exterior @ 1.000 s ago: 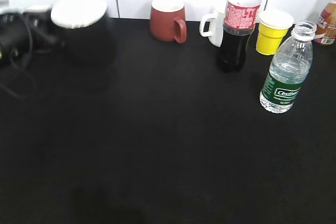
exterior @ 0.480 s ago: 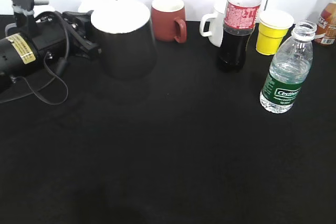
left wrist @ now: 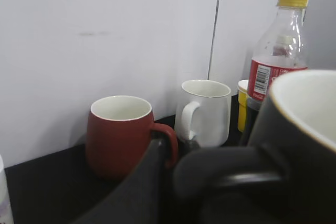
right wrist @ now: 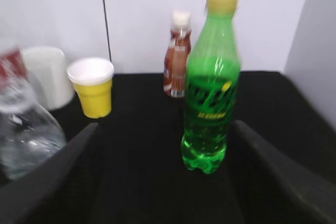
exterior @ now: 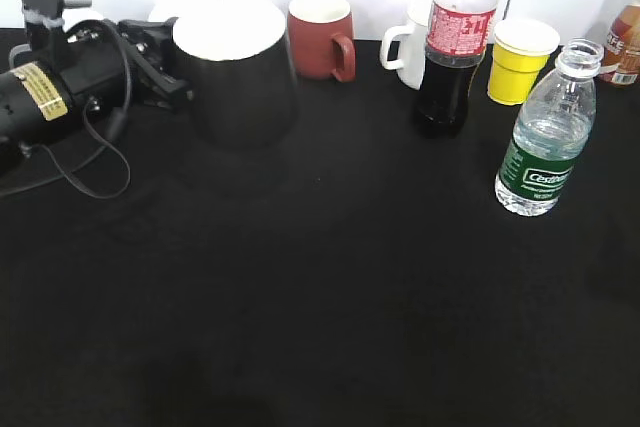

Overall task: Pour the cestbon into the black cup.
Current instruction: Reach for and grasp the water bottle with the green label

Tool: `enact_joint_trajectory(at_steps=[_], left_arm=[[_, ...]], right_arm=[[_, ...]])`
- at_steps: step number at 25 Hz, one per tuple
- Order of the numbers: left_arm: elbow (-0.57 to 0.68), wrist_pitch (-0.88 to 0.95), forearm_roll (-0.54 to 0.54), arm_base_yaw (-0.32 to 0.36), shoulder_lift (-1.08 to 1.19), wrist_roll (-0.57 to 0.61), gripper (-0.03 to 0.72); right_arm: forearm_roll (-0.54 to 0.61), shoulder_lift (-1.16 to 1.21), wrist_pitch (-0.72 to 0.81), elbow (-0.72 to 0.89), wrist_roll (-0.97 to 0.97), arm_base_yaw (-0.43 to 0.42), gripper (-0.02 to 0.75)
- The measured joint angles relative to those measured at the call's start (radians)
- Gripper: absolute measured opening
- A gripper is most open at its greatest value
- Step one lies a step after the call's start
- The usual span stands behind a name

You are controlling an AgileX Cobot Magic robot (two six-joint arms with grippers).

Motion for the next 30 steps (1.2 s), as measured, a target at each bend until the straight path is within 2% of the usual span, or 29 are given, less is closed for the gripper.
enact_joint_trajectory(at_steps=[2, 4, 5, 6, 9, 12, 14, 16, 19, 22, 25, 30], left_arm=[[0.001, -0.002, 0.000, 0.000, -0.011, 0.000, 0.071], [0.001, -0.002, 0.000, 0.000, -0.011, 0.000, 0.071], [0.001, -0.002, -0.001, 0.000, -0.011, 0.000, 0.071], [0.001, -0.002, -0.001, 0.000, -0.011, 0.000, 0.071], [0.001, -0.002, -0.005, 0.000, -0.011, 0.000, 0.071], [0.001, -0.002, -0.007, 0.000, -0.011, 0.000, 0.071], [0.001, -0.002, -0.008, 0.000, -0.011, 0.000, 0.070], [0.001, -0.002, -0.008, 0.000, -0.011, 0.000, 0.070], [0.001, -0.002, -0.008, 0.000, -0.011, 0.000, 0.070], [0.001, -0.002, -0.010, 0.000, -0.011, 0.000, 0.070], [0.001, -0.002, -0.010, 0.000, -0.011, 0.000, 0.070], [0.001, -0.002, -0.011, 0.000, -0.011, 0.000, 0.070]], right_arm=[[-0.001, 0.215, -0.287, 0.099, 0.000, 0.000, 0.555], [-0.001, 0.442, -0.399, 0.101, 0.005, 0.000, 0.555], [-0.005, 0.520, -0.444, 0.098, 0.056, 0.000, 0.555], [-0.056, 0.602, -0.494, 0.095, 0.138, 0.000, 0.555], [-0.510, 0.790, -0.691, 0.094, 0.336, 0.000, 0.555], [-0.664, 0.876, -0.759, 0.090, 0.386, 0.000, 0.557], [-0.729, 0.884, -0.766, 0.082, 0.416, 0.000, 0.610], [-0.738, 0.884, -0.767, 0.057, 0.438, 0.000, 0.651], [-0.766, 0.908, -0.767, 0.024, 0.463, 0.003, 0.660], [-0.772, 0.947, -0.734, -0.011, 0.459, 0.080, 0.660], [-0.616, 1.009, -0.683, -0.023, 0.407, 0.100, 0.660], [-0.589, 1.172, -0.880, -0.026, 0.362, 0.100, 0.660]])
